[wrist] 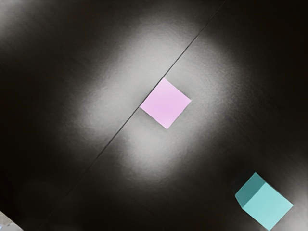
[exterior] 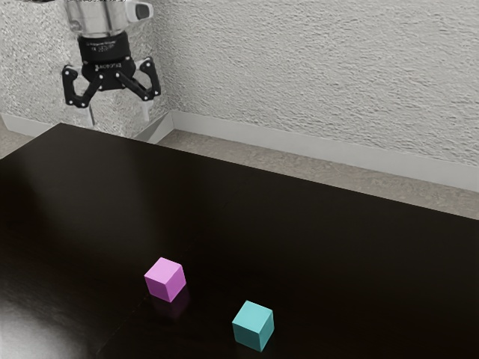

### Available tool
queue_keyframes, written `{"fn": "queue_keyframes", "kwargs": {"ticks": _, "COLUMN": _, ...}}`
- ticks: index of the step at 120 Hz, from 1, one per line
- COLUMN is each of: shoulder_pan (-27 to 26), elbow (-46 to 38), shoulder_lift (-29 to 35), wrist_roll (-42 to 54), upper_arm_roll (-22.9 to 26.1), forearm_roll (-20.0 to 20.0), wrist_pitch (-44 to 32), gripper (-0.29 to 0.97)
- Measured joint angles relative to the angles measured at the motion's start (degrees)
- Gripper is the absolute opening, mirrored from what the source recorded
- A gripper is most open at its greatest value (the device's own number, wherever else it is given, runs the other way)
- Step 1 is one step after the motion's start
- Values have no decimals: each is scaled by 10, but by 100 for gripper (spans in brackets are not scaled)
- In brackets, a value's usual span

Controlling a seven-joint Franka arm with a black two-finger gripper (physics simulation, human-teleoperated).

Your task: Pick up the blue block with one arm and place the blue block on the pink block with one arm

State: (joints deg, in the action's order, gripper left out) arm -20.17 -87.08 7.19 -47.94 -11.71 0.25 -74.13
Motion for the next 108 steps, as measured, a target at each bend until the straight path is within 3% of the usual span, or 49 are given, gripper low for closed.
{"fn": "queue_keyframes", "kwargs": {"ticks": 49, "shoulder_pan": -8, "elbow": -15, "shoulder_lift": -23, "wrist_roll": 38, "upper_arm_roll": 2, "forearm_roll": 8, "wrist_pitch": -36, "gripper": 68}}
{"fn": "queue_keyframes", "kwargs": {"ticks": 69, "shoulder_pan": 61, "elbow": -50, "shoulder_lift": -8, "wrist_roll": 44, "upper_arm_roll": 49, "forearm_roll": 6, "wrist_pitch": -46, "gripper": 68}}
{"fn": "queue_keyframes", "kwargs": {"ticks": 75, "shoulder_pan": 54, "elbow": -94, "shoulder_lift": -8, "wrist_roll": 47, "upper_arm_roll": 53, "forearm_roll": 3, "wrist_pitch": -74, "gripper": 68}}
{"fn": "queue_keyframes", "kwargs": {"ticks": 89, "shoulder_pan": -26, "elbow": -257, "shoulder_lift": 22, "wrist_roll": 52, "upper_arm_roll": 56, "forearm_roll": -7, "wrist_pitch": -184, "gripper": 68}}
{"fn": "queue_keyframes", "kwargs": {"ticks": 108, "shoulder_pan": -55, "elbow": -298, "shoulder_lift": 10, "wrist_roll": 58, "upper_arm_roll": 63, "forearm_roll": -32, "wrist_pitch": -296, "gripper": 68}}
